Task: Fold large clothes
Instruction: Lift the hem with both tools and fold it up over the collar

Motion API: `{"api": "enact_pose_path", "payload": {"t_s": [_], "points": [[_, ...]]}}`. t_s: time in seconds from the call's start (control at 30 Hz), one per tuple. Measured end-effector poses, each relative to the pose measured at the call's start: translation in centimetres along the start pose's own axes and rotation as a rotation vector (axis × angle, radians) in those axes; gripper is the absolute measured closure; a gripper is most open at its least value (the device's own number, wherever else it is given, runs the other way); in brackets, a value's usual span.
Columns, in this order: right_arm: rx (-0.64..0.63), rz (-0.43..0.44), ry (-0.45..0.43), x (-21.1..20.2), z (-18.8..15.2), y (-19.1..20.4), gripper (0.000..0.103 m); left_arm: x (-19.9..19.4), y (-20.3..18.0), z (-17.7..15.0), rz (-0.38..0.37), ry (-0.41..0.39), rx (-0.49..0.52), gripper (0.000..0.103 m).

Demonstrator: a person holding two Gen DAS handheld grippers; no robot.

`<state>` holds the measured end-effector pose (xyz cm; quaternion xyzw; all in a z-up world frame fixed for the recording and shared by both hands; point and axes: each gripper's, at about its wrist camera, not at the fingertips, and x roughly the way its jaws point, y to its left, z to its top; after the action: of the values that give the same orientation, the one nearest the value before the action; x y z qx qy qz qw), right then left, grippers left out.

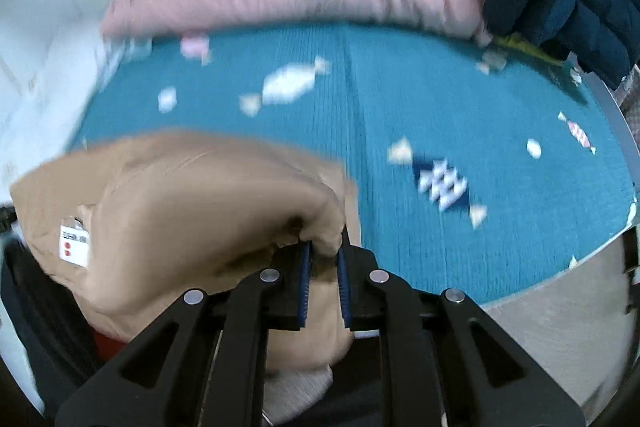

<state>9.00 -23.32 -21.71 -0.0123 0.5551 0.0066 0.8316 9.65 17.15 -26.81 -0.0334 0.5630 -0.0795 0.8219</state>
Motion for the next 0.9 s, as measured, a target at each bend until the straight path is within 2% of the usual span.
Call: {"api": "enact_pose_path", "payload": {"t_s": [0.1,0.17,0.27,0.3,0.37,0.53,0.7,0.8,0.9], "points": [[-0.012,-0.001,0.101,2.6,-3.2,0.4,0.091,2.5,-0.4,-2.6,0.024,0.074,0.018,0.079],[-0.023,-0.042,0.178,4.7,-5.1,0.8,0.09,3.8,-0.8,-3.9,0.056,0.113,0.034,0.079],[-0.038,-0.049,0.253,5.6,-6.9,1.1,0.089,3.5,-1.3,-5.1,0.079,0.118,0.059,0.075],[-0.033,-0.036,0.254,5.2,-7.3,1.1,0.089,3.3,-1.4,-5.4,0.088,0.116,0.065,0.068],[-0.017,-0.022,0.245,4.3,-8.0,0.5,0.089,2.5,-1.3,-6.0,0.108,0.128,0.066,0.063],[0.049,-0.012,0.202,1.2,-7.5,-1.5,0.089,-0.5,-0.8,-6.8,0.077,0.09,0.024,0.063],[0.089,0.001,0.094,-2.8,-5.5,-2.2,0.089,-3.4,-1.2,-6.7,0.05,0.042,0.0,0.063],[0.091,0.017,0.043,-3.7,-4.0,-2.0,0.089,-5.4,-1.3,-6.2,0.03,-0.007,-0.034,0.063],[0.103,0.033,0.035,-3.0,-2.3,-1.7,0.089,-6.5,-2.0,-5.2,0.006,-0.071,-0.042,0.063]]}}
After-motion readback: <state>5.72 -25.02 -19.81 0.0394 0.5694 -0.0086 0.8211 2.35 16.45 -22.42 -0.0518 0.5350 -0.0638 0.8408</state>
